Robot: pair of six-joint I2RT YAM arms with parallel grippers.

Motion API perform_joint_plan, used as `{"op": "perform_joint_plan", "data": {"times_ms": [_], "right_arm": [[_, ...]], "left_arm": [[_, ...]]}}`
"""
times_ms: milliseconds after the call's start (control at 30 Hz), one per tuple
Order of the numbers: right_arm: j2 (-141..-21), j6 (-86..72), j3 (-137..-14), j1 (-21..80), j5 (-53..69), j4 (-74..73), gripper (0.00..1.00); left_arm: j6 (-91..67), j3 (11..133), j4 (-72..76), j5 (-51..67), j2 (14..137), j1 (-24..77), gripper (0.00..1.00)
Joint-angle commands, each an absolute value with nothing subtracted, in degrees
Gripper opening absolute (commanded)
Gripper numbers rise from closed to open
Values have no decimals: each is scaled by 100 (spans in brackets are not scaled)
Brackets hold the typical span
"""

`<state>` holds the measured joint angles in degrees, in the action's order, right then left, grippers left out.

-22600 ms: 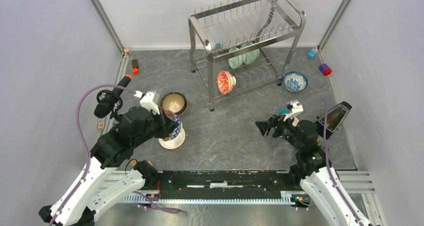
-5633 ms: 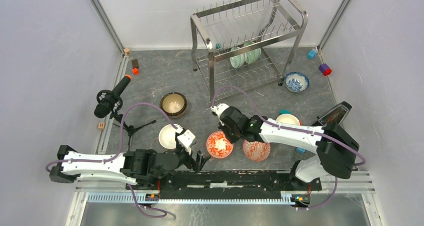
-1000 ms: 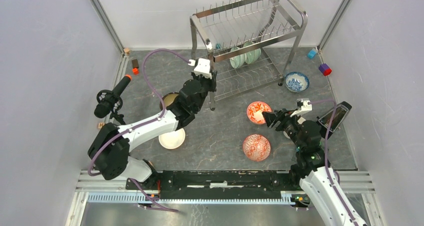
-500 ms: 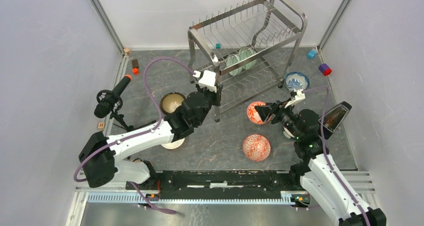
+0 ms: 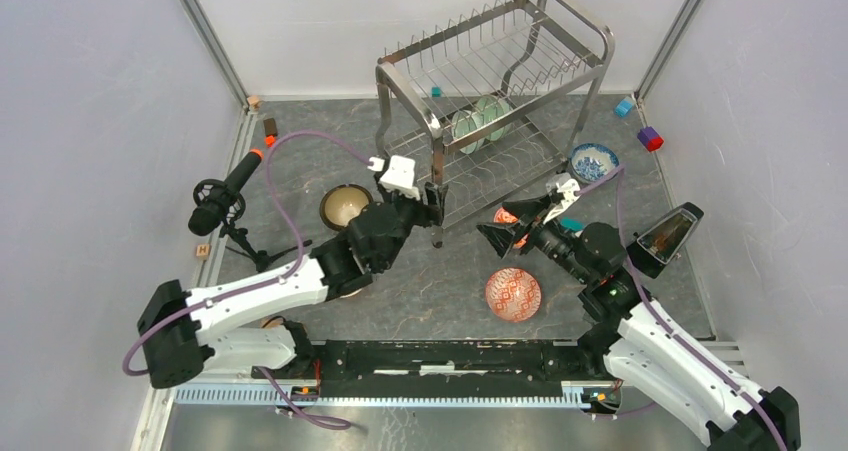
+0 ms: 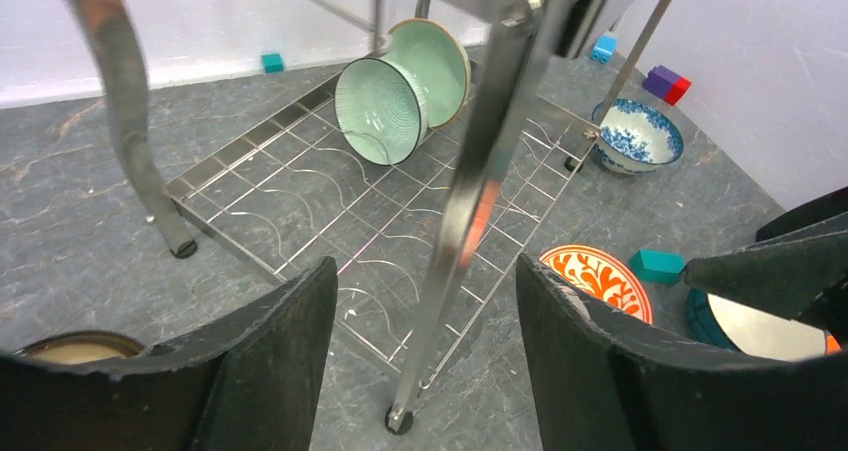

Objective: Unload the bowls from the dish rack
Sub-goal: Adjust the dish rack at the center of the board.

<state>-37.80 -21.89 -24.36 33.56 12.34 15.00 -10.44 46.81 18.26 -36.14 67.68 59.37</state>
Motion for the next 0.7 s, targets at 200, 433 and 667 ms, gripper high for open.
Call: {"op": "perform_joint_plan", "data": {"times_ms": [200, 433, 667], "right_arm": [[-4290, -1802, -2390, 3903, 1028, 2959, 90], [-5042, -1805, -2728, 4254, 467, 3881, 89], [-6157, -1590, -3397, 4558, 252, 4474, 88]], "left_arm": [[-1011, 4091, 643, -3193, 5255, 5954, 84], [-869, 4168, -582, -3000, 4407, 5951, 84], [-781, 4125, -912, -2948, 3731, 5952, 84]]}}
